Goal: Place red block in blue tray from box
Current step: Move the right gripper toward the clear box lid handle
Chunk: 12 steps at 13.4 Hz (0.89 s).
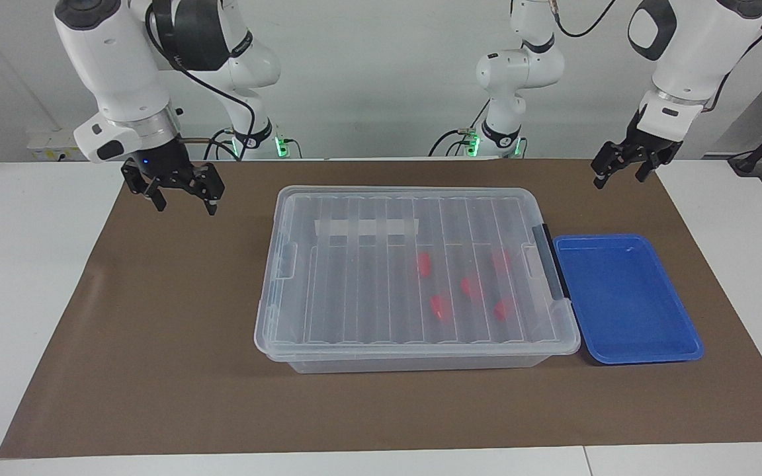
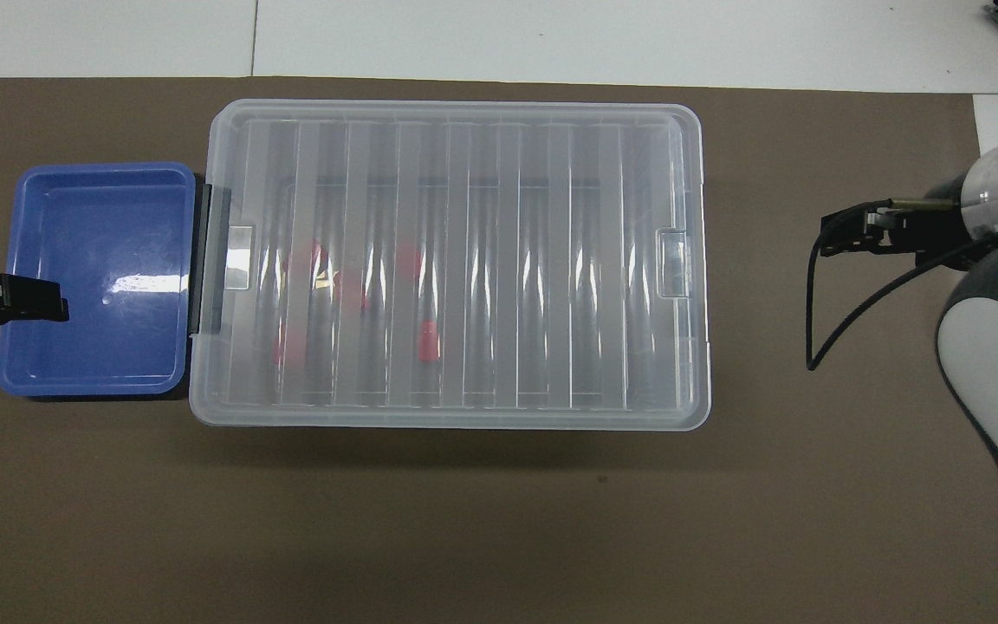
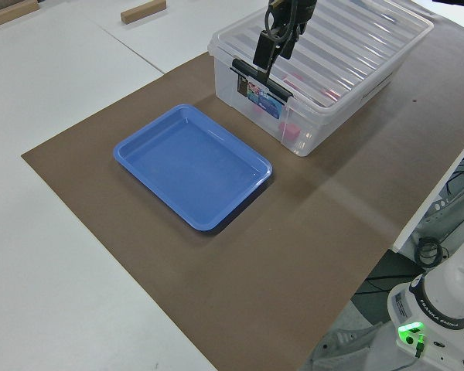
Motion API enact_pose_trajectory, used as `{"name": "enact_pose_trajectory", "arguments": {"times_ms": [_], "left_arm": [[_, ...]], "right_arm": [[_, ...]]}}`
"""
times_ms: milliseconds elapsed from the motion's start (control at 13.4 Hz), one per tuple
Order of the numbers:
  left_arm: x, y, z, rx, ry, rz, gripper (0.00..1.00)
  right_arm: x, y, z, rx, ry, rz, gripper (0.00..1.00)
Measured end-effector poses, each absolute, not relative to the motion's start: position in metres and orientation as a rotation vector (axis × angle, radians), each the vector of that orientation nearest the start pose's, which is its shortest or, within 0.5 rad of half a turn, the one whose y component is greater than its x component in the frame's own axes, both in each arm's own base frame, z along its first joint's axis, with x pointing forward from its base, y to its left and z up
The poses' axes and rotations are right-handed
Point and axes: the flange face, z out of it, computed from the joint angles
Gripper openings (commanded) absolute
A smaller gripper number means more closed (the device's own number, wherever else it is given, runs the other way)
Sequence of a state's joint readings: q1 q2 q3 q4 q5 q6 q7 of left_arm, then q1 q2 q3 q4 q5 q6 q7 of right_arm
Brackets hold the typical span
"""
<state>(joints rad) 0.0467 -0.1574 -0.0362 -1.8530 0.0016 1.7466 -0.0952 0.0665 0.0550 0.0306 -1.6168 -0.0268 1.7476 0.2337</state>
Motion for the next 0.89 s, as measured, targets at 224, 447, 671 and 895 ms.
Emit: {"name": "enact_pose_trajectory", "arguments": {"times_ms": [224,447,671,895], "left_arm": [[0.517,0.004,0.590,-3.131,-0.166,-0.080,1.00],[0.517,0.004,0.590,-3.131,-0.166,-0.080,1.00],[0.517,0.004,0.590,-3.131,-0.166,-0.080,1.00],[0.517,0.004,0.590,-3.131,-0.166,-0.080,1.00]], "right_arm": [[0.594,0.086,0.571,-3.132,0.218,-0.158,0.99],[0.606,0.101,0.549,-3.124,0.214,-0.176,0.99],[0.617,0.124,0.508,-3.116,0.210,-0.181,0.99],[0.612,0.151,0.487,-3.111,0.200,-0.179,0.99]]}}
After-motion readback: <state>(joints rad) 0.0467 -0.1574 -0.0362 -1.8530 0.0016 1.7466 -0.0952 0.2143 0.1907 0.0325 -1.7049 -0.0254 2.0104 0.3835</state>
